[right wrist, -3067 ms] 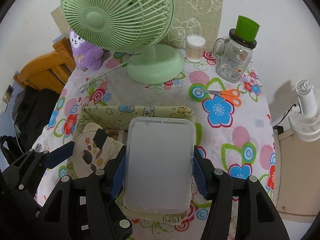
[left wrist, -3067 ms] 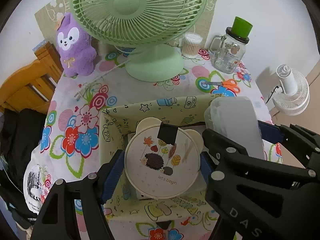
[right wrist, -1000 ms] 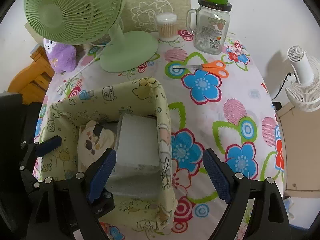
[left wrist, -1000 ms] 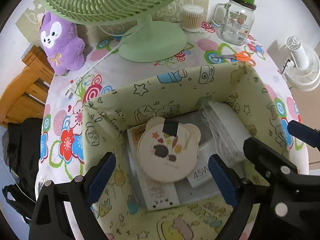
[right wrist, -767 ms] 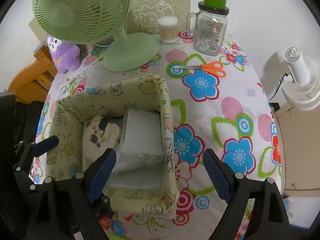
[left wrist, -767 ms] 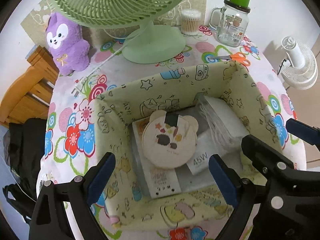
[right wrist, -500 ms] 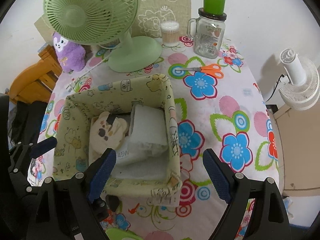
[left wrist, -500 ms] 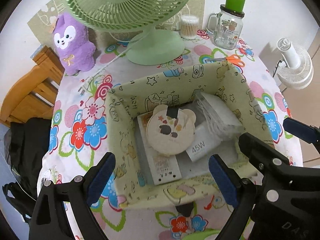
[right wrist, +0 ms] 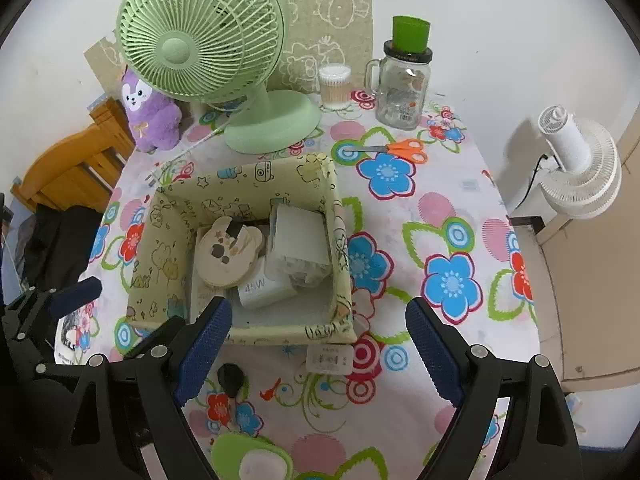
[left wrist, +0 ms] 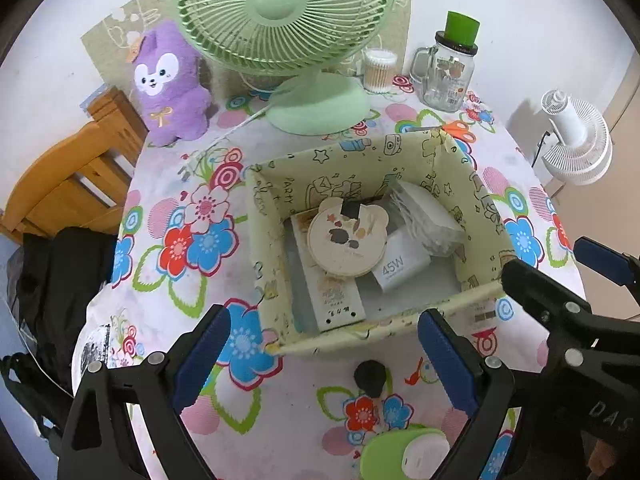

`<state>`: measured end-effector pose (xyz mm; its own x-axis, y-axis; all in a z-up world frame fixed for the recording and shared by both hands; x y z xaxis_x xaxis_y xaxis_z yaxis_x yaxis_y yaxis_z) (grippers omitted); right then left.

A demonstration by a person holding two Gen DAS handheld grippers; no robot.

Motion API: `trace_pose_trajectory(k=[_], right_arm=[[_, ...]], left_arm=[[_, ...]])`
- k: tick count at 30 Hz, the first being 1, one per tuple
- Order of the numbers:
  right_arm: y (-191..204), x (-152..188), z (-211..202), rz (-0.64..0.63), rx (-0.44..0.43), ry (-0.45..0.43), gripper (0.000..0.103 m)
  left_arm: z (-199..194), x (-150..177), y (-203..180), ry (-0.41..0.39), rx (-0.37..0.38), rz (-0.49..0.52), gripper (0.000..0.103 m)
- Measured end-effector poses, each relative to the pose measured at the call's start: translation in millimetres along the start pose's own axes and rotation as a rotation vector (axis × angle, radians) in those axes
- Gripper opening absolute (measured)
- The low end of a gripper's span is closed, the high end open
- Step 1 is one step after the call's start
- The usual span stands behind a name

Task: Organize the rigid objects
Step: 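Withdraw both tools from the box toward the black key and white adapter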

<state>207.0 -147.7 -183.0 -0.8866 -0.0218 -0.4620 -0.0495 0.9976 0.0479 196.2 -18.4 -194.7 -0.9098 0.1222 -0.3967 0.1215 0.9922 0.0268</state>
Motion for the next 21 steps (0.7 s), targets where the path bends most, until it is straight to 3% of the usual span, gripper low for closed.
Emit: trace_pose_trajectory(k=[21], right_arm=[[12.5,27.4,-44.3,0.010,0.026,-0.057,0.091]], left_arm=[[-35.9,32.6,3.3,-0.046,0.035,0.014,0.096]])
Point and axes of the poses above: each gripper's, at about its wrist camera, not at the fingertips, and z roughly the way its jaws point, y to its left, x to its underside, the point moved 9 cm from there along z, roughly the way its jaws point, and after that the axes turned 1 degree about x, right-handed, at the moved point
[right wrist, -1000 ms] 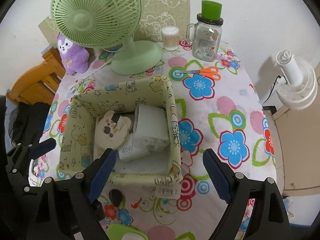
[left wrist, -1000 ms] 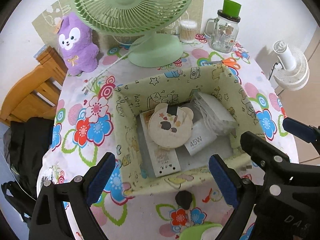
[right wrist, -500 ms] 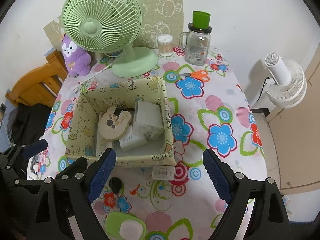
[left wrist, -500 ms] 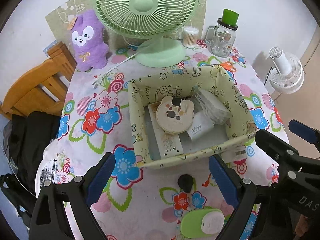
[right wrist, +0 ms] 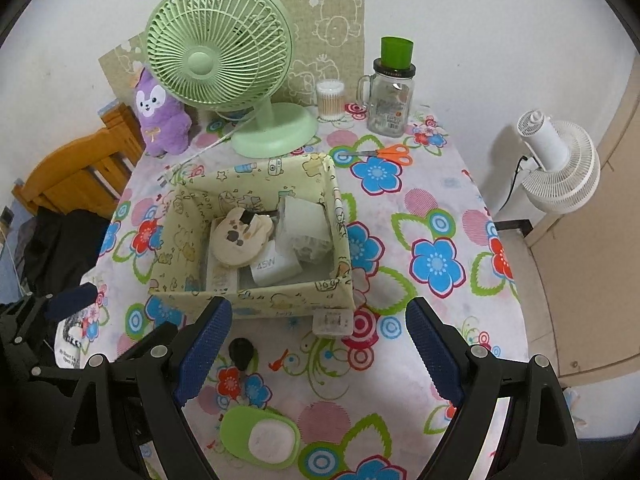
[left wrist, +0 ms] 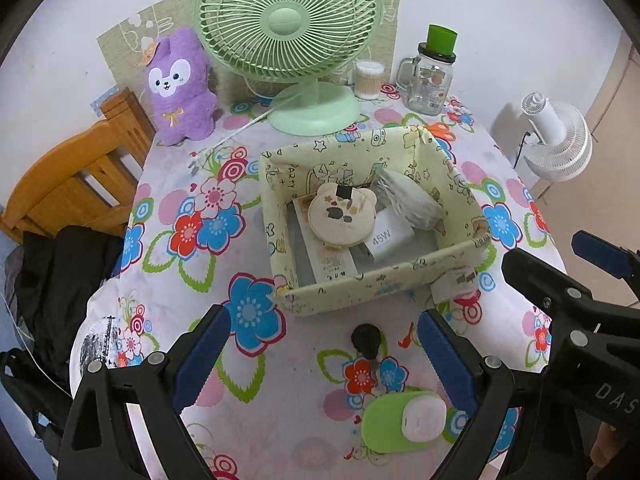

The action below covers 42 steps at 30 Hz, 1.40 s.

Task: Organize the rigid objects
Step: 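Withdraw both tools from the box toward the black key and white adapter, then close the left gripper on the black key fob while the right grips the white plug adapter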

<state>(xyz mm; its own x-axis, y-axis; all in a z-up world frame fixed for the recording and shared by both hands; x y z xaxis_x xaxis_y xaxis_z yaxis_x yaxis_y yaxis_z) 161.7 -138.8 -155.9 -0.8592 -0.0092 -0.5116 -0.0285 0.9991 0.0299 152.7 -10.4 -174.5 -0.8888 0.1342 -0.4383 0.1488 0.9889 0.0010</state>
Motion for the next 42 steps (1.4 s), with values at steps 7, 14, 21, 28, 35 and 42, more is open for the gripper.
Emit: trace_pose_trajectory(k=[7,14,21,28,35,42], right_arm=[[7.3,10.1,-8.6,-0.008,0.003,-0.006,0.091],[9.2,21.7,-8.6,-0.002,0.001,0.003,0.091],[4.4,29.3,-8.2,0.001,0.022,-0.023,0.091],[-0.9,40.7,3.3,0.005,0.001,-0.002,0.090],[-7.0,57.1,18.9,-0.004,-0.002,0.039,0.090],[-6.5,66.7,33.8,-0.029,-0.017,0.052,0.090]], left_arm=[[-6.8,9.5,0.8,-0.008,0.010,0.008,0.096],[-4.5,19.5,1.3,0.001,0.023,0.007,0.096],[2.5,25.3,6.3,-0.017,0.008,-0.014,0.096],[17.3,38.7,-1.0,0.006,0.029,0.003,0.096],[30.3,47.9,-6.2,-0.001,0.026,0.025,0.096],[44.4,54.9,-10.8,0.008,0.043,0.022,0.096]])
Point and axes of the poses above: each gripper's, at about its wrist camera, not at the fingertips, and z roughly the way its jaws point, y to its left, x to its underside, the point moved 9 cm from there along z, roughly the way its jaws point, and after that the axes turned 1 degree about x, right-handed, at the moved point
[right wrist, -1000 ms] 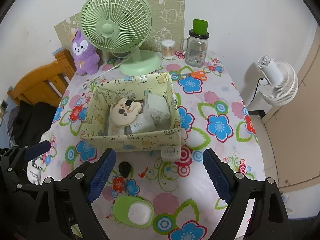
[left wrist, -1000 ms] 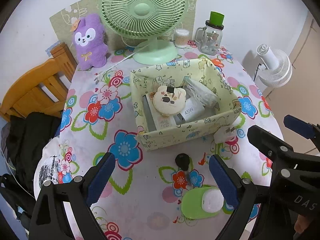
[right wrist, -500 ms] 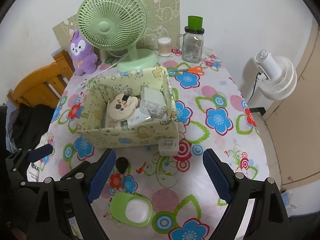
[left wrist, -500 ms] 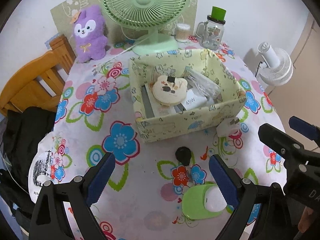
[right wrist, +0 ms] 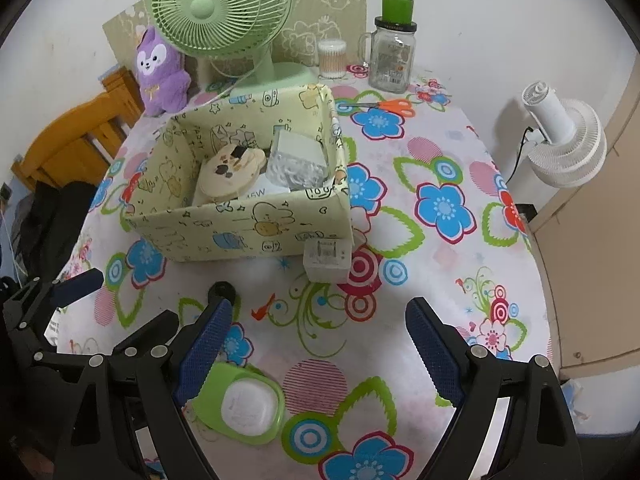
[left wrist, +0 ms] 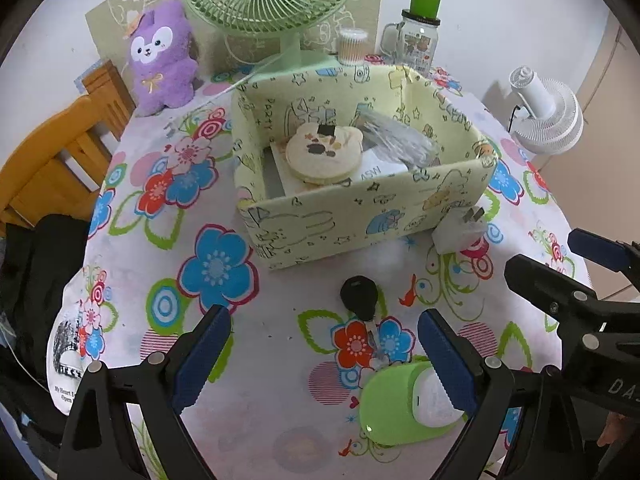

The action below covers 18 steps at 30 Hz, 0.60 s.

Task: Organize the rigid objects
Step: 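Close the left gripper on the black key fob while the right grips the white plug adapter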

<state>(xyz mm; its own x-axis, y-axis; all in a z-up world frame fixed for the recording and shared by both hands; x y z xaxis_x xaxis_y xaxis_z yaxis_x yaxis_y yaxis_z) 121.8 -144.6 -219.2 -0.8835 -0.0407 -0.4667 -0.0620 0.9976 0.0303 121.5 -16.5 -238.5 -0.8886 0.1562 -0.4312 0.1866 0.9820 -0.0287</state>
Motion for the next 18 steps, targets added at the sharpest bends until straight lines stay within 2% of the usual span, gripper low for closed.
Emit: trace_pose_trajectory(k=[8,18], right_arm=[[2.4,5.3,14.0,-0.012,-0.038,-0.021,0.090],[-3.1,12.6,39.2,-0.073,-0.004,-0.003,0.088]], left_arm=[[15.3,6.7,-9.0,0.011,0.018,0.035,0.094],[38.3,12.6,-14.8,0.043,0.023,0.042,0.093]])
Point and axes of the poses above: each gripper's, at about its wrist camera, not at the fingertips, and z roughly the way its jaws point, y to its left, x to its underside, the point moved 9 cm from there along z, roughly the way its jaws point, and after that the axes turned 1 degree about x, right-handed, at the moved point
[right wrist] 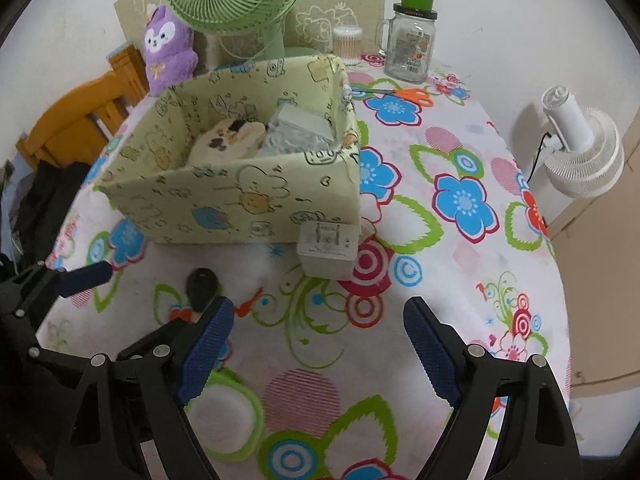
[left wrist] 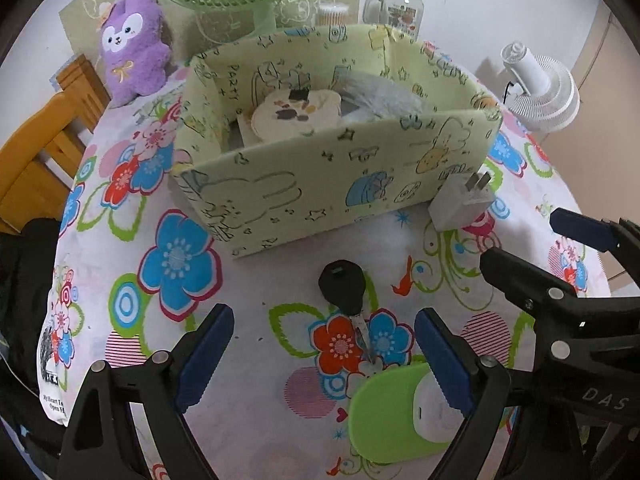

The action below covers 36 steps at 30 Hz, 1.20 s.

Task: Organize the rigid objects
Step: 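Close the left gripper on the black key fob while the right grips the white plug adapter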

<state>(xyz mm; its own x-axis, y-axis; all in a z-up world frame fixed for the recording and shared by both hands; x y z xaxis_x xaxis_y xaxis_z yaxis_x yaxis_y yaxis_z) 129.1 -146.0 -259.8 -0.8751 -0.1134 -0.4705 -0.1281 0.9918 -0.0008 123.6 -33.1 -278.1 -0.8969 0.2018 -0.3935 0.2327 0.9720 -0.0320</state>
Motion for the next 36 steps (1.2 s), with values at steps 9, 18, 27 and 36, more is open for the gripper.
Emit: trace_pose_trajectory(k=[9,18,27,36], right_arm=[[-10.6,6.6,24.8,0.010,-0.001,0.050,0.088],[-19.1,1.6,40.0,0.006,-0.001,0.066,0.088],[-22.5,-3.0,49.6,-0.002,-0.005,0.080,0.088],[-26.9,-5.7,52.6,0.004,-0.012,0.081,0.088]], left_arm=[[22.9,5.0,-1.3,0.057,-0.001,-0.010,0.090],[38.0,0.7,-1.1,0.075,-0.012,-0.043,0.083],[45.1,-0.8,-1.0,0.095,-0.031,-0.054,0.077],[47.3,-13.9,-10.7,0.089,-0.017,-0.026,0.051]])
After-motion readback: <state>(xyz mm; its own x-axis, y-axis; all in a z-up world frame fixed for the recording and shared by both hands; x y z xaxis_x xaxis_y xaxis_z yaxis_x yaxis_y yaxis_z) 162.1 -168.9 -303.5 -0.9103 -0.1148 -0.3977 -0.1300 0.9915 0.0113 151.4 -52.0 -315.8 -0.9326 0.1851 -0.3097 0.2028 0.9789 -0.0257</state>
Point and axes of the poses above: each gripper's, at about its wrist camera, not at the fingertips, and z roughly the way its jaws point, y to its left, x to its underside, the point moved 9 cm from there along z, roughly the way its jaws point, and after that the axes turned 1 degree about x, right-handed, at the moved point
